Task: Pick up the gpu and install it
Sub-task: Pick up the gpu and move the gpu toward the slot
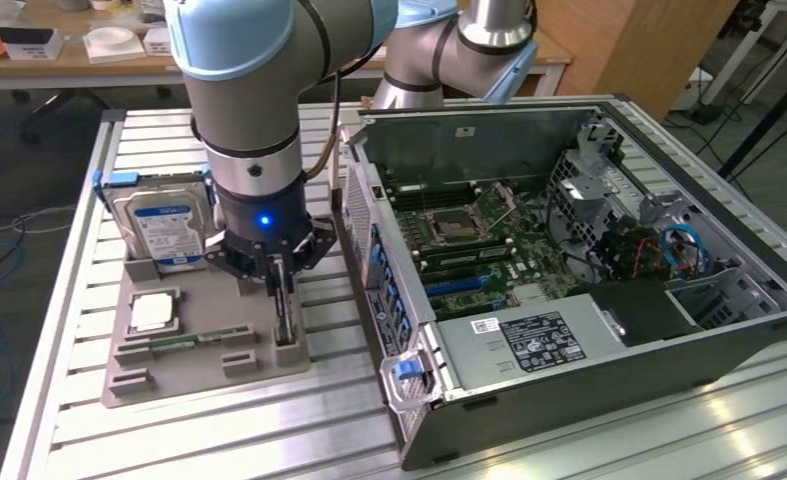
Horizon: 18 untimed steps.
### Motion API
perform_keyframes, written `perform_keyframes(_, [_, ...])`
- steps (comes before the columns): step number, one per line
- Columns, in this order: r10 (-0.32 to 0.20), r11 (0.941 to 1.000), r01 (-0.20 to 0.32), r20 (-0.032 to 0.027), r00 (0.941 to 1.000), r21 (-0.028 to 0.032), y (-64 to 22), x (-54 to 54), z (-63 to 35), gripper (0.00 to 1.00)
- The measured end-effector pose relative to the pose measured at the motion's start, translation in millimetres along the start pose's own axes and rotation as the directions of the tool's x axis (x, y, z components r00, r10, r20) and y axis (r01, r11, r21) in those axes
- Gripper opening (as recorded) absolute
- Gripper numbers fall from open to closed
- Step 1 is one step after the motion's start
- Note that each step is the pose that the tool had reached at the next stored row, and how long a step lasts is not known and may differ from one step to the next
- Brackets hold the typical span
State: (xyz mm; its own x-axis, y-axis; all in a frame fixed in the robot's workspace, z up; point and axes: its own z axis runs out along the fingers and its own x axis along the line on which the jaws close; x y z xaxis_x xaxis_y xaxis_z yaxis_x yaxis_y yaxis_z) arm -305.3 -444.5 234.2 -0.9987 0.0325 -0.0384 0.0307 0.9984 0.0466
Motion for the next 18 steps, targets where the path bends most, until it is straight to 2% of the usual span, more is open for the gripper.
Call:
perform_keyframes(3, [0.0, 1.0, 0.0, 0.0002, 1.0, -0.0001, 0.1, -0.1, -1.5, 0.26])
perform_keyframes(6, [0.0, 1.0, 0.0, 0.0001, 1.0, 0.0, 0.4, -0.3, -8.5, 0.26])
perform_keyframes(14, [0.0, 1.0, 0.0, 0.0, 1.0, -0.0001, 1.7, -1.4, -35.4, 0.26])
perform_keyframes(18, [0.0, 1.0, 0.0, 0.0, 1.0, -0.0023, 1.7, -1.5, -36.4, 0.26])
